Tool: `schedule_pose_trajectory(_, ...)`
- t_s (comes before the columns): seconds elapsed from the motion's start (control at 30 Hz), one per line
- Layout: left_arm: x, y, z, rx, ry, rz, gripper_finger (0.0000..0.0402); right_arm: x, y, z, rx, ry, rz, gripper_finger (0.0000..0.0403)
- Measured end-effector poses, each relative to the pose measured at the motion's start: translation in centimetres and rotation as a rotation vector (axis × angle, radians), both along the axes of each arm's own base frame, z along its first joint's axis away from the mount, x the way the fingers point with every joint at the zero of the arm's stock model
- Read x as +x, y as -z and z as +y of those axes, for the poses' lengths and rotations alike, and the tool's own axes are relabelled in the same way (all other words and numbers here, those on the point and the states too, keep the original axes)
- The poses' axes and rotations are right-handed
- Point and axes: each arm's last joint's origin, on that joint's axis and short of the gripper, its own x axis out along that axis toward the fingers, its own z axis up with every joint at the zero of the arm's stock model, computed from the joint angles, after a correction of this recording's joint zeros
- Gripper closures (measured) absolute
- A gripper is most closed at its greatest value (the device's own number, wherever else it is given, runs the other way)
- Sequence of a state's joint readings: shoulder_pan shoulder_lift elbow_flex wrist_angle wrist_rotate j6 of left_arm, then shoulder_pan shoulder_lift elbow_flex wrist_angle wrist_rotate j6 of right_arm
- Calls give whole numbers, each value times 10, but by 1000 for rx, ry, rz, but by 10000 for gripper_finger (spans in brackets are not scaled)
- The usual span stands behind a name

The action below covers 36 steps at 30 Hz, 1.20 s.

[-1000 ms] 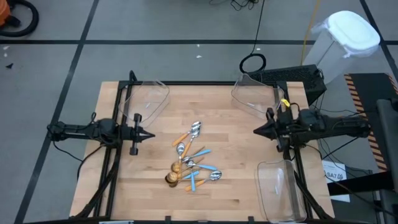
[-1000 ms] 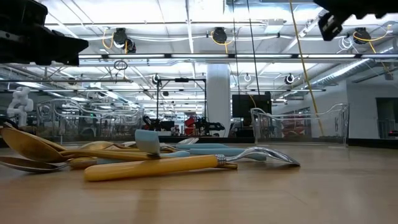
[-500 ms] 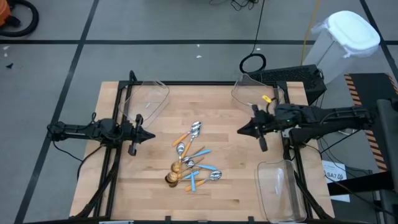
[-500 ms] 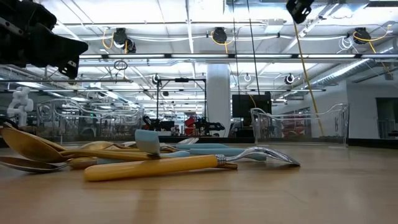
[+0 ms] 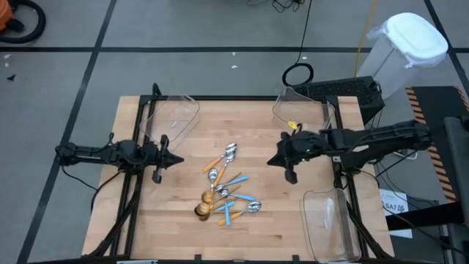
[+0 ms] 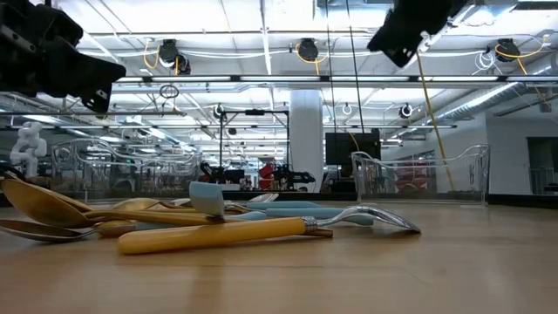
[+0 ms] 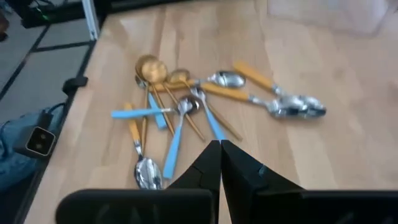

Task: Sort silverware by color (type)
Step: Put the blue spoon into the top right transparent bin

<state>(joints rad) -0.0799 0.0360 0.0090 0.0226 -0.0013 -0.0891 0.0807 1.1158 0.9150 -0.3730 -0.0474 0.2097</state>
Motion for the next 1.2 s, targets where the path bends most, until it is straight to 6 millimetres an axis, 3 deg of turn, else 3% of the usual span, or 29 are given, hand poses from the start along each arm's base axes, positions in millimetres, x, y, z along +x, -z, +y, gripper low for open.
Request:
schedule_pose_trajectory(0.1,0,-4,0,5,-15,10,401,9,12,1,-3,1,58,394)
schedule_pose_trajectory(0.23,0,-29,1,16,-45,-5,401,21,28,2,-12,-3,123,394)
schedule_pose_trajectory(0.5,2,-108,1,54,-50,168,401,42,61,3,-8,9,226,394)
schedule_pose_trajectory(0.67,23,-142,-2,49,-35,254,401,54,80,4,-11,9,271,394)
schedule_pose_trajectory(0.77,42,-140,-8,26,-10,332,401,59,93,5,-11,5,304,394)
schedule_pose_trajectory(0.97,80,-113,-28,52,4,501,401,68,111,13,-58,-62,320,394)
schedule_pose_trajectory(1.2,113,-94,-57,189,25,487,401,85,125,24,-135,-150,211,372)
